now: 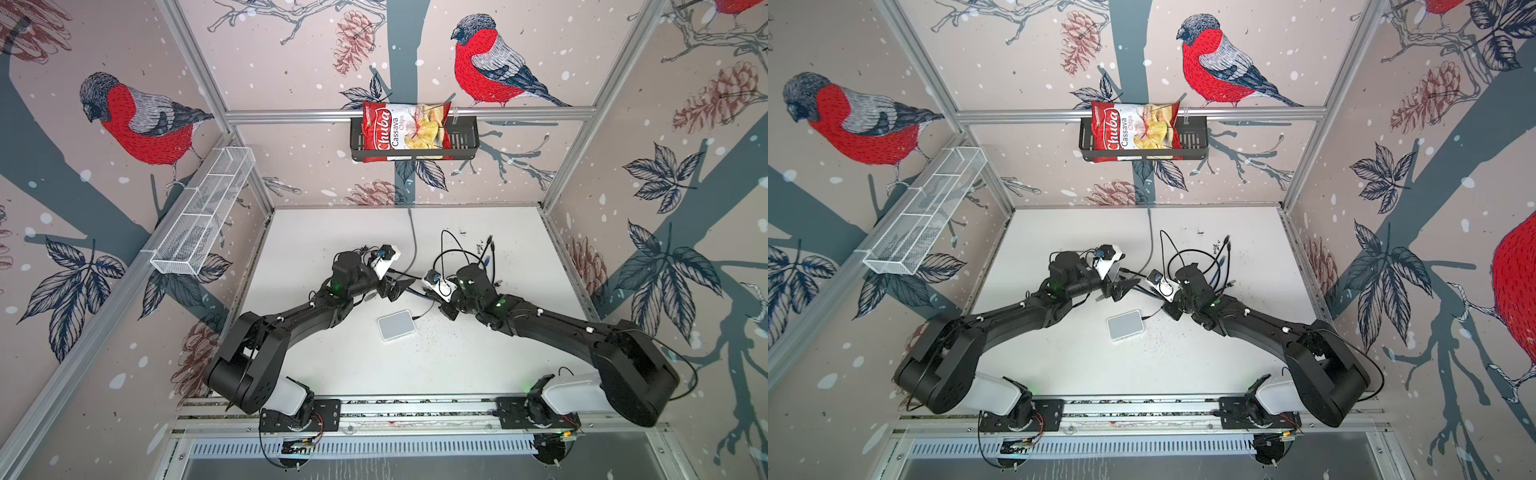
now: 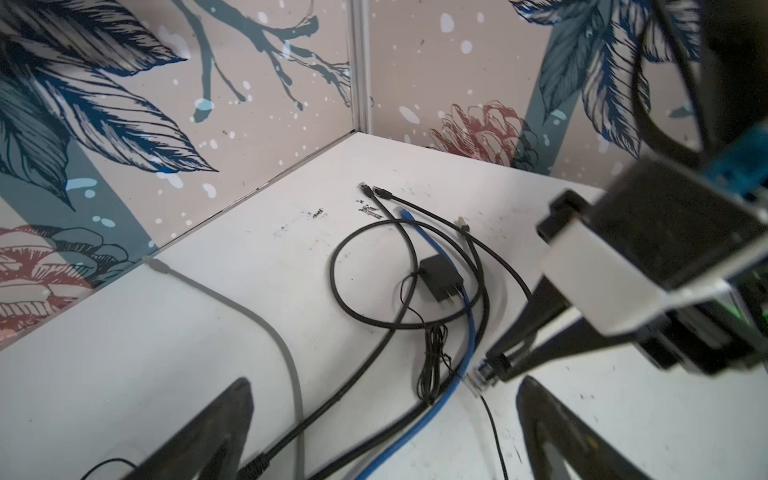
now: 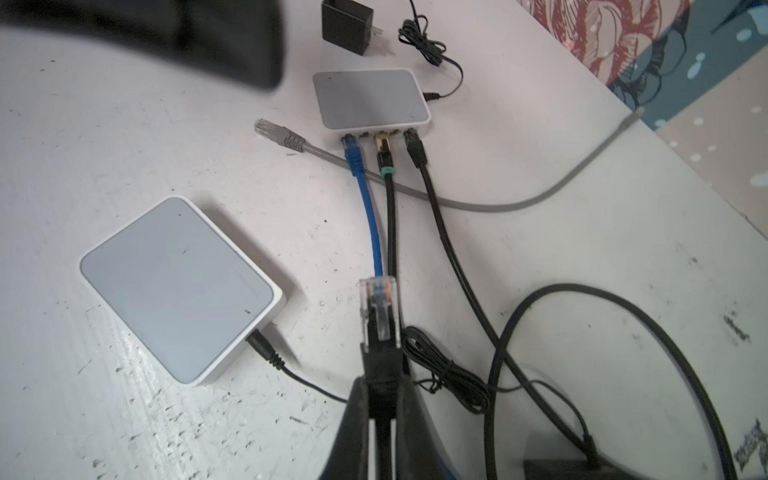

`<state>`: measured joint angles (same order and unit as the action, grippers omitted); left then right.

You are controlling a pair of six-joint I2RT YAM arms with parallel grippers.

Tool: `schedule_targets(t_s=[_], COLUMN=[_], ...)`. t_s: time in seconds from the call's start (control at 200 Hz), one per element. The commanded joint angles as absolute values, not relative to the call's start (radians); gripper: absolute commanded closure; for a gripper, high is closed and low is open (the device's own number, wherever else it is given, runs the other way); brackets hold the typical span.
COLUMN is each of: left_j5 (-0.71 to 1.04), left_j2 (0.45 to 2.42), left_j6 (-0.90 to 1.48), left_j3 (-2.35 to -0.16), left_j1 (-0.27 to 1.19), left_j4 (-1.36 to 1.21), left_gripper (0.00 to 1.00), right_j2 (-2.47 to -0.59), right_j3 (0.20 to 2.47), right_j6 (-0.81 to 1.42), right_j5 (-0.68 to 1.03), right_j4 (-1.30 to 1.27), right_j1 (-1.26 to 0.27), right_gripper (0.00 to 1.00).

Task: Insert the plug into the switch port

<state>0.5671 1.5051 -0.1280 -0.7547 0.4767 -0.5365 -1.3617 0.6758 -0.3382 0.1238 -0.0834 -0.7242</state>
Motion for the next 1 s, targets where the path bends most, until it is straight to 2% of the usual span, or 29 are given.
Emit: schedule_targets(t_s=[0.0,0.15,0.305,0.43,0.68,0.996], left_j5=[0.535,0.473,0.184,0.067,0.028,-0.052], left_j2=[1.578,1.651,1.652,1.643,1.592,1.641], left_j6=[-0.060,-0.054,-0.059,-0.071,-0.131,-0.240], left_j3=[-0.844,-0.887,-0.908,-0.923,-0.975,-1.034], left_j1=[0.468,0.497,0.619,0.702,0.771,0.837], left_j4=[-0.228,-0.118,0.038,0.168,0.379,0.576], left_gripper=[0.02,0.02,0.02,0.02,0.02,0.02], right_j2=[-1.341,-1.317,-1.291,-1.275,-1.269,-1.206], right_j3=[0.677,0.685,0.693,0.699,0.713,0.670], right_j6=[-0.209,-0.125,-0.047,-0.032,-0.043,-0.049], right_j5=[0.053,0.020,-0.039,-0.038,-0.069,-0.078], right_j4=[-0.045,0.010,0.038,0.034,0.051,0.019], right_j1=[-0.727,-0.733,-0.730,-0.726,-0.721,-0.718], right_gripper=[0.98,0.98,0.98,0.97,0.97,0.97])
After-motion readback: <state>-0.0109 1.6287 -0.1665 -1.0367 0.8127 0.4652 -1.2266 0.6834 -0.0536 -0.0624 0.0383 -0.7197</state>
